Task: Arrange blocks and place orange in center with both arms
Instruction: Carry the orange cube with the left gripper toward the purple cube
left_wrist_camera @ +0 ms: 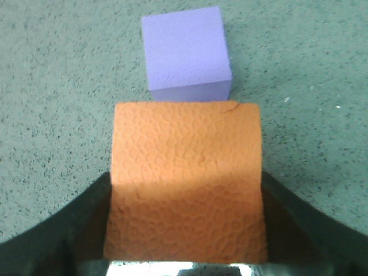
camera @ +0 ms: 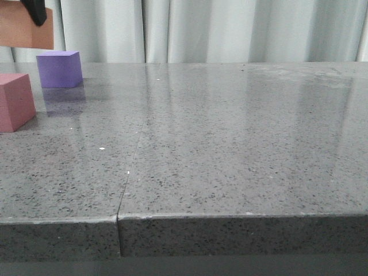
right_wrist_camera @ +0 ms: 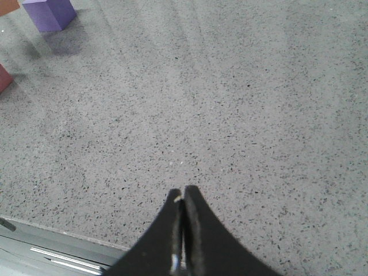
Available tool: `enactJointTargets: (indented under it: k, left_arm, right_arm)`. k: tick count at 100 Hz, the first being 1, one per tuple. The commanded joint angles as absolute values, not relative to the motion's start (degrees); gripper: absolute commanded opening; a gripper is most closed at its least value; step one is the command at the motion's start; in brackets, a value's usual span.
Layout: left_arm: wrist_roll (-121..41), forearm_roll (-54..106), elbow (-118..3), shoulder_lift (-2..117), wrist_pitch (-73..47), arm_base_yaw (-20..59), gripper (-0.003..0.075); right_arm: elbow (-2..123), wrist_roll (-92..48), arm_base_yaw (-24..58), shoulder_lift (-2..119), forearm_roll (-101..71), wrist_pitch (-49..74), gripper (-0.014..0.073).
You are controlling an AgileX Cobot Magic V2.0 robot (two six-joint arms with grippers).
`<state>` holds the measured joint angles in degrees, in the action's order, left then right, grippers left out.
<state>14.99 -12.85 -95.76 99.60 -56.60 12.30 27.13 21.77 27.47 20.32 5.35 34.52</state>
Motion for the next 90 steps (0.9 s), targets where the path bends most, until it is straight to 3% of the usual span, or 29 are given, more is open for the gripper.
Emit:
enactJointTargets:
  k: [1, 42, 90]
  left_arm:
    - [18.18, -13.56, -93.79, 96.19, -49.56, 11.96, 0.0294]
    - [22.36, -13.64, -83.54, 96.43, -35.98, 11.96, 0.0294]
    - [22.98, -13.75, -83.45, 99.7, -36.87, 11.96, 0.0297]
  right_arm:
    - [28.56, 21.41, 27.37, 20.73, 6.21, 30.46, 0.0015]
    - [28.56, 21.41, 27.37, 20.73, 6.21, 30.46, 0.0015]
    - [28.56, 21.41, 27.37, 20.73, 6.21, 30.46, 0.0015]
